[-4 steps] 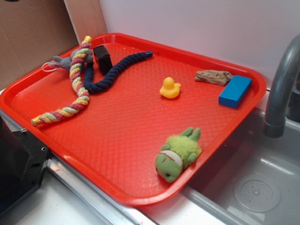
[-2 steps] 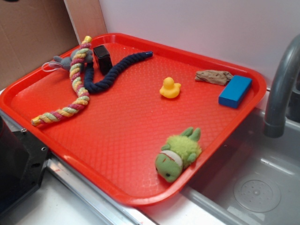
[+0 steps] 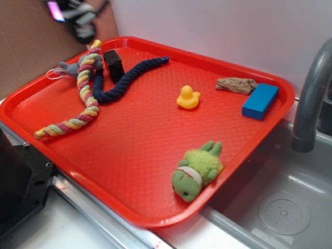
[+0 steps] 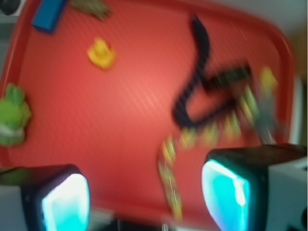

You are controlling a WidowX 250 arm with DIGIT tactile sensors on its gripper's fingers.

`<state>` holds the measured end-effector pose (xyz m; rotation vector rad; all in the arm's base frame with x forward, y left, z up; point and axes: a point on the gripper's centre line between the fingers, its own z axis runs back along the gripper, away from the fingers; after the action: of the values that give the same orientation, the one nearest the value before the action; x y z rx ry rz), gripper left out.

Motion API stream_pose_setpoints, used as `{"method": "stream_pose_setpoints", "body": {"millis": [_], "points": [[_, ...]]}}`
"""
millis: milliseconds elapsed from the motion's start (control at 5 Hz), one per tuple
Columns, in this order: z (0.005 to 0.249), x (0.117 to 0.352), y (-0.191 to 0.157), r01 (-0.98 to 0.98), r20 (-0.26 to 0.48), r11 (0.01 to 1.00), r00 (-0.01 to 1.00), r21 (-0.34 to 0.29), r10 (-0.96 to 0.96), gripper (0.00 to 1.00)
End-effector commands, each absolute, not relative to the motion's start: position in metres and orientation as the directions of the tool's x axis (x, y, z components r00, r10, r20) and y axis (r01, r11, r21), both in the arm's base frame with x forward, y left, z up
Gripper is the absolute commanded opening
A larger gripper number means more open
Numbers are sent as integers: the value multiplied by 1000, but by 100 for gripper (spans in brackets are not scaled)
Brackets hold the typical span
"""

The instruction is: Grab the yellow duck.

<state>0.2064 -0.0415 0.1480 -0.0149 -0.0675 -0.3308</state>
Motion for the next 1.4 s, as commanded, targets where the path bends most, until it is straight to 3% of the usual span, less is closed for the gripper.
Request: {"method": "stream_pose_setpoints", "body": {"millis": [0, 200, 600, 800, 1000, 1200], "points": [[92, 275, -99, 603, 126, 798, 790, 20, -600, 100], [65, 285, -93, 583, 87, 812, 809, -4, -581, 100], [23, 284, -100, 591, 71, 802, 807, -87, -587, 100], [9, 267, -98, 556, 98, 827, 830, -80, -549, 0], [15, 263, -95, 517, 77, 855, 854, -30, -514, 0], [64, 230, -65, 382, 48, 923, 922, 42, -384, 0]]}}
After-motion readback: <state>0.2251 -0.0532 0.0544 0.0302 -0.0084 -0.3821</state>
